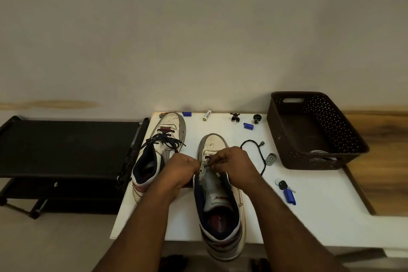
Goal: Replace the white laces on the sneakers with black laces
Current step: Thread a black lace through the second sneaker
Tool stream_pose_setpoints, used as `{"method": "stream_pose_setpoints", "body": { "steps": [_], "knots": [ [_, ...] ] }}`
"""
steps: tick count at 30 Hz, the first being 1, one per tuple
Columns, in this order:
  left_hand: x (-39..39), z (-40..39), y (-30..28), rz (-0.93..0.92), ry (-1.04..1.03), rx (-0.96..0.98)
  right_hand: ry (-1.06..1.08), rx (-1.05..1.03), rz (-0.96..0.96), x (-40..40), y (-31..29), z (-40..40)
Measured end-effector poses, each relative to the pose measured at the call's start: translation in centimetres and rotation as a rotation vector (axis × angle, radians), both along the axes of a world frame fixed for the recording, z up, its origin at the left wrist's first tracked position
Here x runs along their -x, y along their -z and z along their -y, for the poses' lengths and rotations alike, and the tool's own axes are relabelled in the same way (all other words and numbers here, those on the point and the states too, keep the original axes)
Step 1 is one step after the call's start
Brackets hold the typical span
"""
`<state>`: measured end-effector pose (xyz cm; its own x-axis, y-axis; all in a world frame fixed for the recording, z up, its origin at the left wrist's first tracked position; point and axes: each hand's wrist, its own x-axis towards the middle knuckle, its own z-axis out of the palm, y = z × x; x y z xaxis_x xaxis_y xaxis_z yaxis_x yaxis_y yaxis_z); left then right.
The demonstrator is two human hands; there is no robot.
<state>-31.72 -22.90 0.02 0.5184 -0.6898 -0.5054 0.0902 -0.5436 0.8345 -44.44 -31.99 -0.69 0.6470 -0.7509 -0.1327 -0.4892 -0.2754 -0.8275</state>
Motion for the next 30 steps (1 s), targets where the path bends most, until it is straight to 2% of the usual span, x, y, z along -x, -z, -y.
{"method": "stream_pose_setpoints", "body": {
  "steps": [12, 17, 22, 25, 30],
  "knots": [
    [0.5, -0.3, -1.0, -0.021, -0.035, -0.003, 0.059, -0.174, 0.114, 0.1, -0.2, -0.4],
    [0.4, -0.2, -1.0, -0.054, -0.046, -0.020, 0.084, -0.123, 0.066, -0.4, 0.2, -0.7],
    [0.2, -0.2, -0.6, -0.192, -0.091, -0.012, 0.058, -0.077, 0.072, -0.4, 0.3, -0.6],
    [0.9, 0.0, 0.0, -0.147, -0.116, -0.006, -0.004, -0.064, 0.039, -0.4, 0.4, -0.3],
    [1.9, 0.5, 0.4, 0.029, -0.212, 0.076, -0.040, -0.049, -0.024, -0.3, 0.5, 0.0]
  ]
}}
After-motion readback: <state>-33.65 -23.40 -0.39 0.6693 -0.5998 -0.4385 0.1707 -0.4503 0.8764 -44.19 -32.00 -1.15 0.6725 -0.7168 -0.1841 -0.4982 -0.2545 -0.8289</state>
